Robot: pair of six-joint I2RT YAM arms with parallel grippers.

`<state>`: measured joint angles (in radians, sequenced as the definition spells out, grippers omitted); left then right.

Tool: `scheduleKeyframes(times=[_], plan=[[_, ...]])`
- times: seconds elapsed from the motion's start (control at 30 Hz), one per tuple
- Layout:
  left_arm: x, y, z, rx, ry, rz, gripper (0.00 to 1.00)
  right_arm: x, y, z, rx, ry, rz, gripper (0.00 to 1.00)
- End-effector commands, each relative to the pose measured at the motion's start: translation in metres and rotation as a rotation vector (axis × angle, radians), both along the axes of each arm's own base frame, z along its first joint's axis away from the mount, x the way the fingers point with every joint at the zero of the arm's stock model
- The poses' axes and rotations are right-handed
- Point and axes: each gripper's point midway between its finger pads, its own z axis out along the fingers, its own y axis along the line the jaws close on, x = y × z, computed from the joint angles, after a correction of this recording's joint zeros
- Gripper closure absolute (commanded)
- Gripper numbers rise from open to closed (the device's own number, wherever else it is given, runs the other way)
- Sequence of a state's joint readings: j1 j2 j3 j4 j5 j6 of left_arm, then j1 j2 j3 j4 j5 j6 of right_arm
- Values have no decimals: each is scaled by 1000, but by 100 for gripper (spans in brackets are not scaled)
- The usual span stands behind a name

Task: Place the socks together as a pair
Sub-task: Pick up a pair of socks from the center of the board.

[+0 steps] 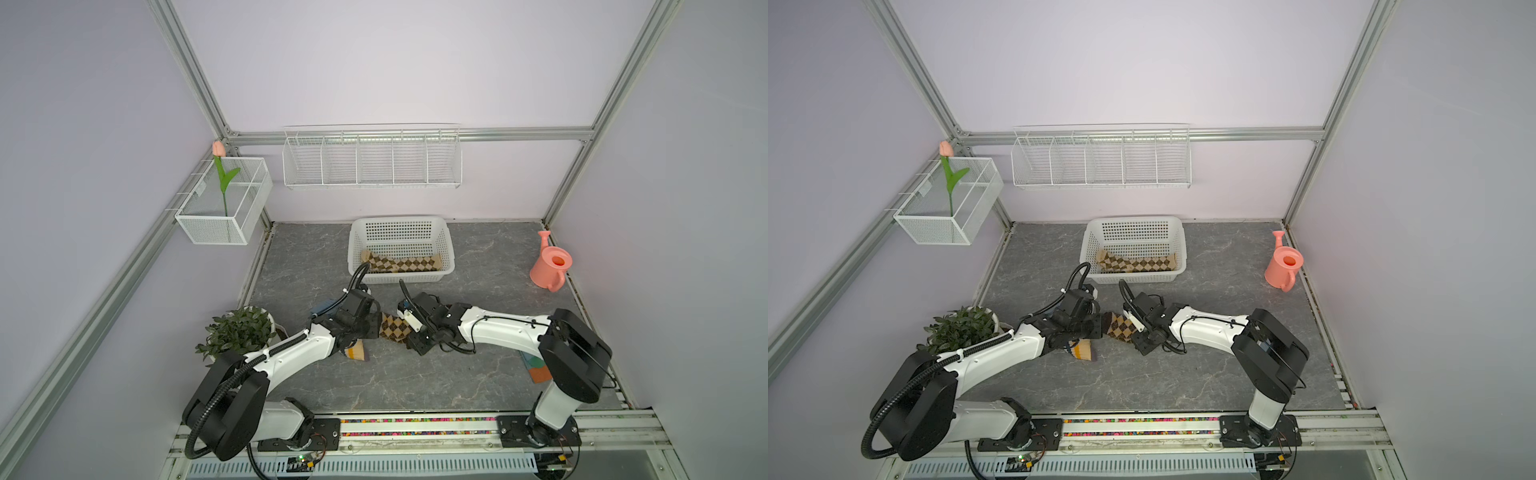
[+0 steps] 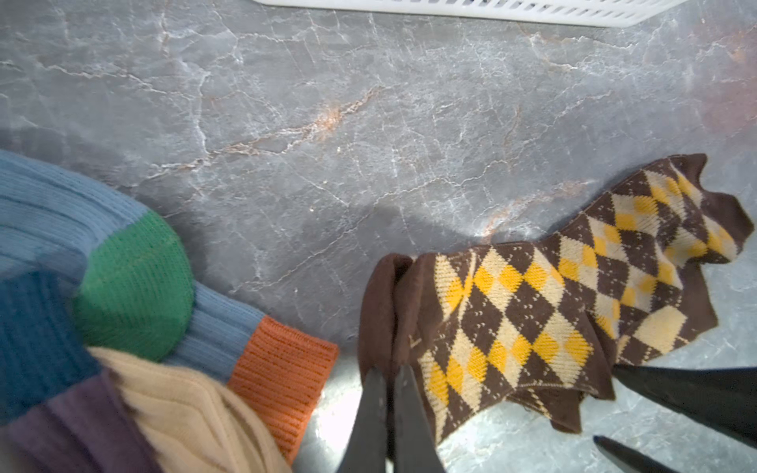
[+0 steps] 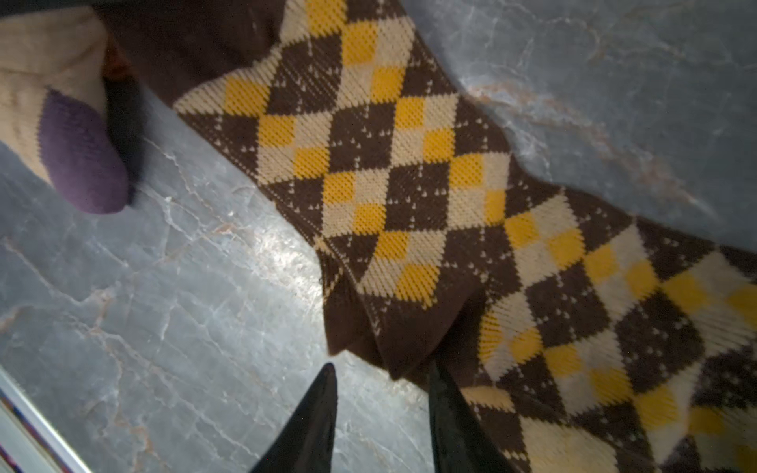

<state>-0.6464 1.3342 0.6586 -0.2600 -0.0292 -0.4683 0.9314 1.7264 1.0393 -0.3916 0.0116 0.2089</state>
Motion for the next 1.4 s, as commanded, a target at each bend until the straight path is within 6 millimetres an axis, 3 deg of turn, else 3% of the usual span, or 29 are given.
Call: scheduleKeyframes(times=[0.0,0.13,0.33,0.47,0.77,0.93,1.03,1.37], plan=[[6,-3,9,-5,-27,-2,100,8,3,-1,-17,-36,-9,60],[6,-5,8,-11,-23,-6,100,14,2,-6,-46,-47,-31,65],[6,-5,9,-14,-24,-8,100,13,3,-12,-62,-25,-35,83],[6,-6,12,-17,-29,-10,100,7,9,7,-13,-28,-31,93],[8,-8,15,-24,-33,-12,100,-3,4,57,-7,-55,-33,93],[7,-7,14,-21,-30,-12,100,-14,10,72,9,-32,-15,93],[7,-6,13,-19,-30,-12,100,-20,13,65,-6,13,-6,93],[6,-3,12,-6,-33,0,100,-24,18,-15,-113,155,-10,91]])
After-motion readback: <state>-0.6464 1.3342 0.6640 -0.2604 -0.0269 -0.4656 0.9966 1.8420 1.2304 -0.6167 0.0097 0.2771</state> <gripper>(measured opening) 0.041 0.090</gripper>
